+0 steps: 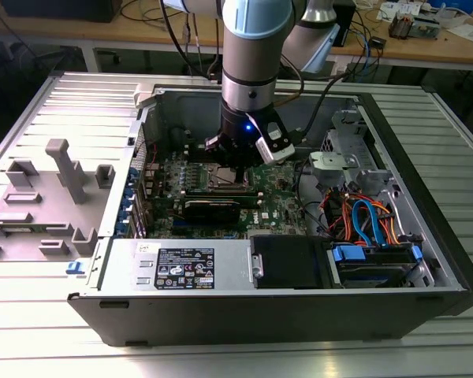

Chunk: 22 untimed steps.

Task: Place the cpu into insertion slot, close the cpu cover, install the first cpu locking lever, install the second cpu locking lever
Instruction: 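Install the second cpu locking lever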

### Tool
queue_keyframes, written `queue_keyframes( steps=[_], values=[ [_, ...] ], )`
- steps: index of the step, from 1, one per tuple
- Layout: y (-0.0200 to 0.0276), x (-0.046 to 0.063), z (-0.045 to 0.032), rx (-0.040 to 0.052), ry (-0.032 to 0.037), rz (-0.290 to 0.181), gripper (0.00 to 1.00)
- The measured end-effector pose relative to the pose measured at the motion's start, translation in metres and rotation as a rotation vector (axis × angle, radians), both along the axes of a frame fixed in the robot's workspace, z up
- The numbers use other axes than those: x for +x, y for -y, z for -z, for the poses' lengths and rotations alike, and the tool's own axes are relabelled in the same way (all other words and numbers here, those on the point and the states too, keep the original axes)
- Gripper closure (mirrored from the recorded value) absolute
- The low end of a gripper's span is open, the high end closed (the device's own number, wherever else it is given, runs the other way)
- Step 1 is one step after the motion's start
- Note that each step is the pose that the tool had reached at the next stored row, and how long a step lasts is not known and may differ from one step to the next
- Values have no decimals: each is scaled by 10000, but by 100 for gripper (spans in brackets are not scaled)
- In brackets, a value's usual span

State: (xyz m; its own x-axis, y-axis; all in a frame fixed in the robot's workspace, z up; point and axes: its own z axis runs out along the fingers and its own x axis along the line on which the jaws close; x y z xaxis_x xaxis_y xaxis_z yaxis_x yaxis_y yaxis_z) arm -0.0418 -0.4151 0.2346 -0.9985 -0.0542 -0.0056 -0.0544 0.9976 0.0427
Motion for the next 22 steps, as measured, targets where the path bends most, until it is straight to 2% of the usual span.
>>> queue_keyframes(
  steps=[22],
  values=[
    [0,0,0,113,0,0,89]
  ],
)
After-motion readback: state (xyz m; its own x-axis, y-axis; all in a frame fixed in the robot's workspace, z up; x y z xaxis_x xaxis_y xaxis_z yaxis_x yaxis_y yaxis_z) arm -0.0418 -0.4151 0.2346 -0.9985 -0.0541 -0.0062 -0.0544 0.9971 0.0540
